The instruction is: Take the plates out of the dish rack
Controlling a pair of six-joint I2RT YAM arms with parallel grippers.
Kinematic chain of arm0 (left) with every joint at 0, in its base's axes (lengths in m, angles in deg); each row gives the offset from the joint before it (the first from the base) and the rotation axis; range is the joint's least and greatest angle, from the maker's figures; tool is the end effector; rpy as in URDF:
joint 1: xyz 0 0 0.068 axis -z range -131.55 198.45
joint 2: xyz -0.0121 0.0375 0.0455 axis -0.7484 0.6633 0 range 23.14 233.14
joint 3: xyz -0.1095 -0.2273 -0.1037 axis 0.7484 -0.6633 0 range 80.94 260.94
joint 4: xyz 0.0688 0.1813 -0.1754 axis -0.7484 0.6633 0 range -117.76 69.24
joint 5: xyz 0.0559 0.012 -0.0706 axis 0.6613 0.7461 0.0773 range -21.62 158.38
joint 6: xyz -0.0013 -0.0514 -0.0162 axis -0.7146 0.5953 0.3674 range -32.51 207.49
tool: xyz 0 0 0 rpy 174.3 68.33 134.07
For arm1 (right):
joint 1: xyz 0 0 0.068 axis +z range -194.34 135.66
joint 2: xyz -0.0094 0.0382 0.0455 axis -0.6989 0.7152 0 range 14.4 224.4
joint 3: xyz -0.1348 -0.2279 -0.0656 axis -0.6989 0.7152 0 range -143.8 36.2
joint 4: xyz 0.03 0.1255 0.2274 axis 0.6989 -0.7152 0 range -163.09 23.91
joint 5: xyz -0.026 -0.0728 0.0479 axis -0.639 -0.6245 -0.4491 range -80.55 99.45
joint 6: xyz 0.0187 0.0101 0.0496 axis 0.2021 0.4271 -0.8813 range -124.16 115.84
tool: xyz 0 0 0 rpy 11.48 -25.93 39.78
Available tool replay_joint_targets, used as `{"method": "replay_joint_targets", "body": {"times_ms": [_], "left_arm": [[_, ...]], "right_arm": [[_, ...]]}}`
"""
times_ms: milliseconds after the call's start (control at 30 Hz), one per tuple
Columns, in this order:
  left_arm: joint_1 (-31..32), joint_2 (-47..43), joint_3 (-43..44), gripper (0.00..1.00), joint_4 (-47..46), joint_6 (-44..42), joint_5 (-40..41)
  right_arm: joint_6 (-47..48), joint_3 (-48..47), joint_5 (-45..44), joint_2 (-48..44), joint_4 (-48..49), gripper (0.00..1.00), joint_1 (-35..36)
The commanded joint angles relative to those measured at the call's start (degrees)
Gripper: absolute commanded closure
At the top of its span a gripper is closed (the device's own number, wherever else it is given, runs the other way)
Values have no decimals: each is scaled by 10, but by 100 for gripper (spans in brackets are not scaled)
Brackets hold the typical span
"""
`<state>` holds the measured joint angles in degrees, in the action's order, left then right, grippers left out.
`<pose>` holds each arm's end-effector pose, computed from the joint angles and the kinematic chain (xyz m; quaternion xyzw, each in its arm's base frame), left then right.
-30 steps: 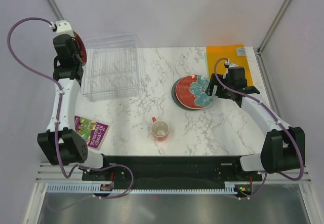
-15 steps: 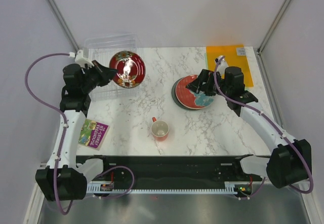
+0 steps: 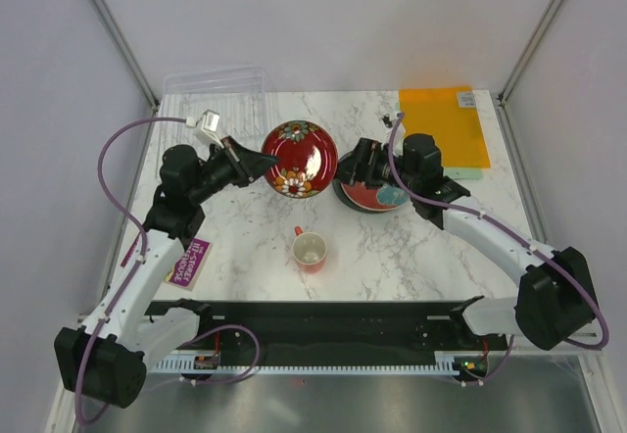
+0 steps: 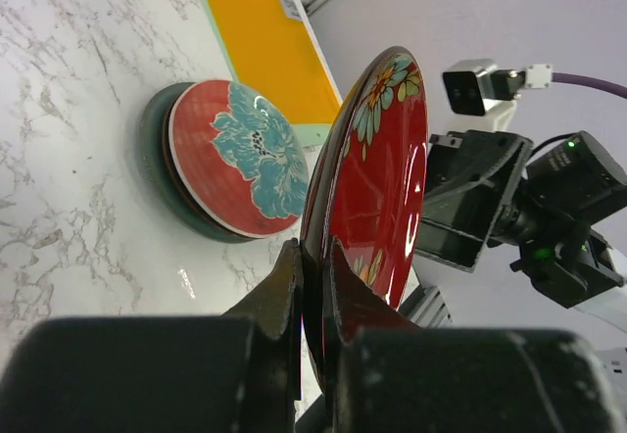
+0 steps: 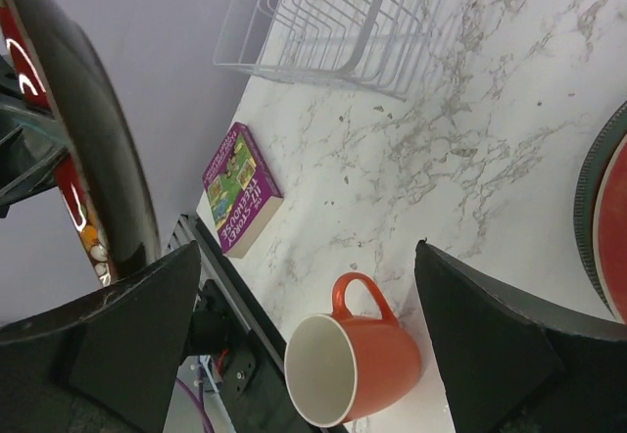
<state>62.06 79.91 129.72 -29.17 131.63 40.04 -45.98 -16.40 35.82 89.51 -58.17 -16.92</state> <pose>0.2205 -0.0708 0.3476 -0.0334 0.7412 -0.4715 0.4766 0.2626 0.1540 0.3036 -0.0418 0.7818 0.4868 0.3875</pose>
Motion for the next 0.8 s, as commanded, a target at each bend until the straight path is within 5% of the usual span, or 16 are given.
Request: {"method": "replay_joint_targets", "body": {"times_ms": [0,200,433,767], "left_arm": [[21,-21,-10,98,-71,41,29],[26,-32,-29,98,-65,35,57],[26,-47,-9,98,0,-12,106],[27,-42,-32,98,-19,1,94]], "right_arm": [[-18,-15,-9,21,57,3,27],[-6,-29,-29,18,37,2,45],[56,-42,-149,-45,-74,2,43],[55,-46,-124,-51,-84,2,43]]}}
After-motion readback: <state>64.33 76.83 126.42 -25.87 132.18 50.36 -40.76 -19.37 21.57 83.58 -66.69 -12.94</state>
